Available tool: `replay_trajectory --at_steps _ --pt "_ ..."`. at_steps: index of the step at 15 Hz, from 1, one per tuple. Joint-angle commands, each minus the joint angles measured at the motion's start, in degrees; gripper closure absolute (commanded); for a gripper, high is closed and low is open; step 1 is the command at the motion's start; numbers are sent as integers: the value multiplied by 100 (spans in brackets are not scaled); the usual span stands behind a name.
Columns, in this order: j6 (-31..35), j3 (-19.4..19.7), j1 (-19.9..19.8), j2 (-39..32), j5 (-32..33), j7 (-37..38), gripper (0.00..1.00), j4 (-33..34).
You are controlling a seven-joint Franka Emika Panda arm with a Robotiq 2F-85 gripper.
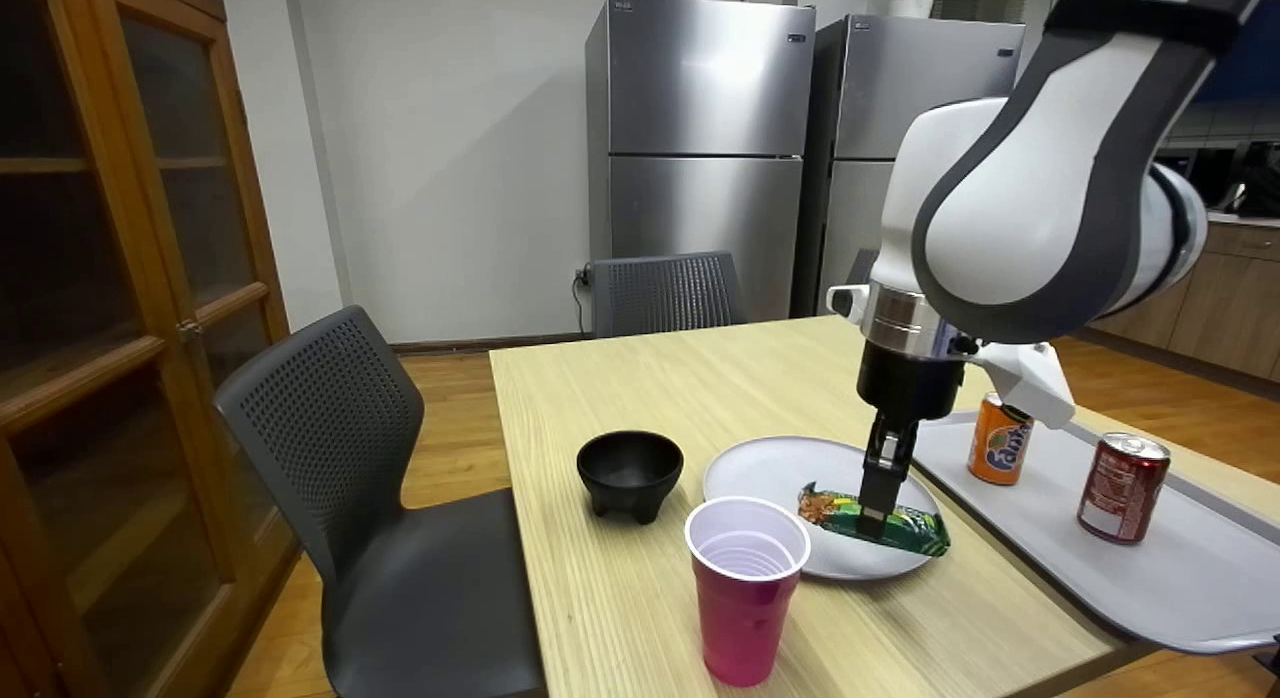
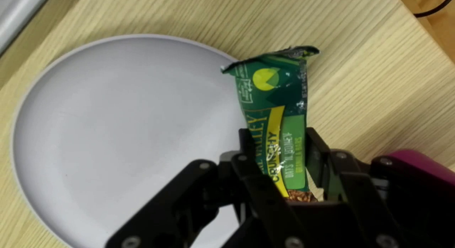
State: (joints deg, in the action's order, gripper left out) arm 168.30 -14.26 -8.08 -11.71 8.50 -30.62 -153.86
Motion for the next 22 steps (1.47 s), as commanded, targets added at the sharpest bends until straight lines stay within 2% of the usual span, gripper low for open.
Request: replay_trajectory --at_steps 1,7,8,15,22 --pt "239 42 -102 400 -131 -467 87 -474" --pt "454 350 -221 315 -5 -1122 87 -719" --pt "393 428 -206 142 52 -1207 87 -508" --pt "409 412 -204 -70 72 -1926 87 -487" --pt "391 563 -19 -247 405 -2048 87 -502"
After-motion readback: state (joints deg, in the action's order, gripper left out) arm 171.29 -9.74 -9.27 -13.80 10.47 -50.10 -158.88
